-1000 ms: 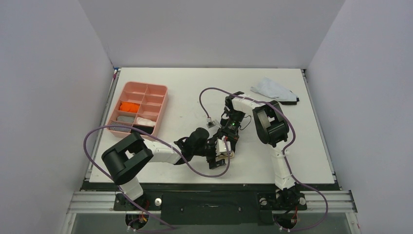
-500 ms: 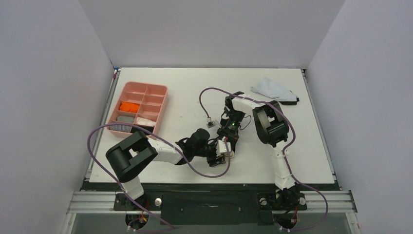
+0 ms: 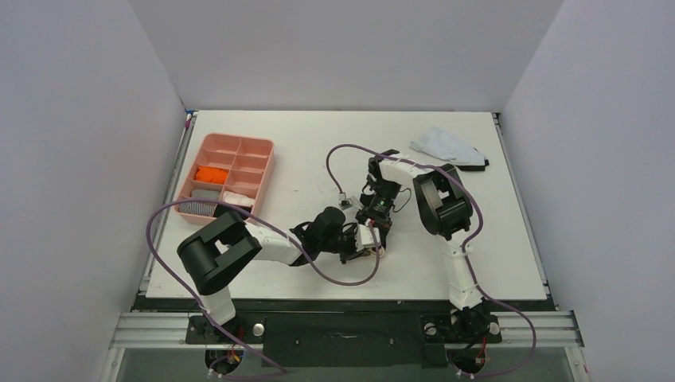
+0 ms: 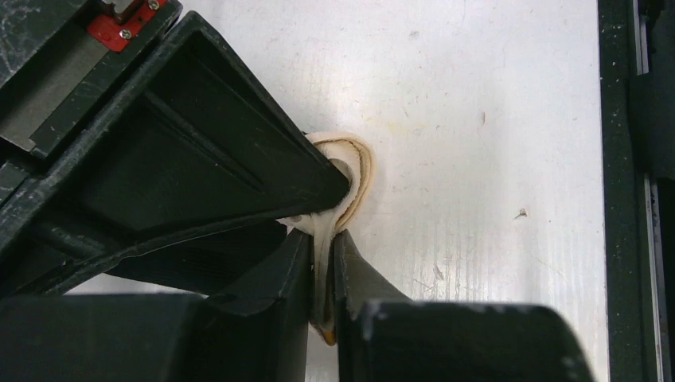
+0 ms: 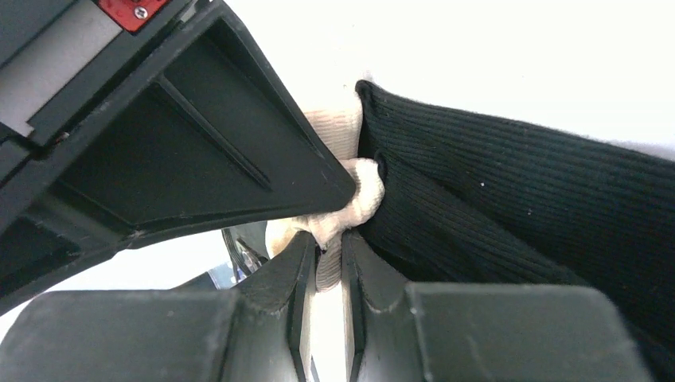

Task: Roll the underwear
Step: Roll the underwear to the center of the board.

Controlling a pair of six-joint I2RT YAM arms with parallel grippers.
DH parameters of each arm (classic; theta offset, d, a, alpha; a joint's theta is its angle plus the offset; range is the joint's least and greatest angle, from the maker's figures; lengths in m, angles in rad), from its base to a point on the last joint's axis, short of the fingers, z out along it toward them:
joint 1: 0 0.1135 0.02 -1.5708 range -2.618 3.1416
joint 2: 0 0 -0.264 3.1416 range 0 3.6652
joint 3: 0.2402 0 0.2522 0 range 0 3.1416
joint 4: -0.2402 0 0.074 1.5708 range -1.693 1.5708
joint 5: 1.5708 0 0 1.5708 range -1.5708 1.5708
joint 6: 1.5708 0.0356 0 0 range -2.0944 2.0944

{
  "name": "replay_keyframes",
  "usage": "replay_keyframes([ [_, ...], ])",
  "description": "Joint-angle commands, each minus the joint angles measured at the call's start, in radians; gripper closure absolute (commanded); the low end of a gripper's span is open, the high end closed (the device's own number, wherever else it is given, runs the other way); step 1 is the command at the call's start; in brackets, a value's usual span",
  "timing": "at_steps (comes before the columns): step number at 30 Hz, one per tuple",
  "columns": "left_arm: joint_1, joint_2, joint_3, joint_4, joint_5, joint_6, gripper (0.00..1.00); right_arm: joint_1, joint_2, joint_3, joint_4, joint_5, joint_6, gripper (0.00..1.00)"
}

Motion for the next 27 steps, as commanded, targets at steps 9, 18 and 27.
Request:
replay_keyframes([
  [9, -0.011, 0.033, 0.048, -0.127, 0.089, -0.02, 1.0, -0.041, -0.044, 0.008, 0.015, -0.029, -0.001, 0.75],
  [18, -0.001, 0.061, 0.082, -0.175, 0.131, -0.047, 1.0, -0.092, -0.1, 0.013, -0.04, -0.019, -0.028, 0.62],
  [27, 0.064, 0.145, 0.193, -0.277, 0.24, -0.151, 1.0, -0.179, -0.221, -0.048, -0.039, -0.028, -0.027, 0.62],
])
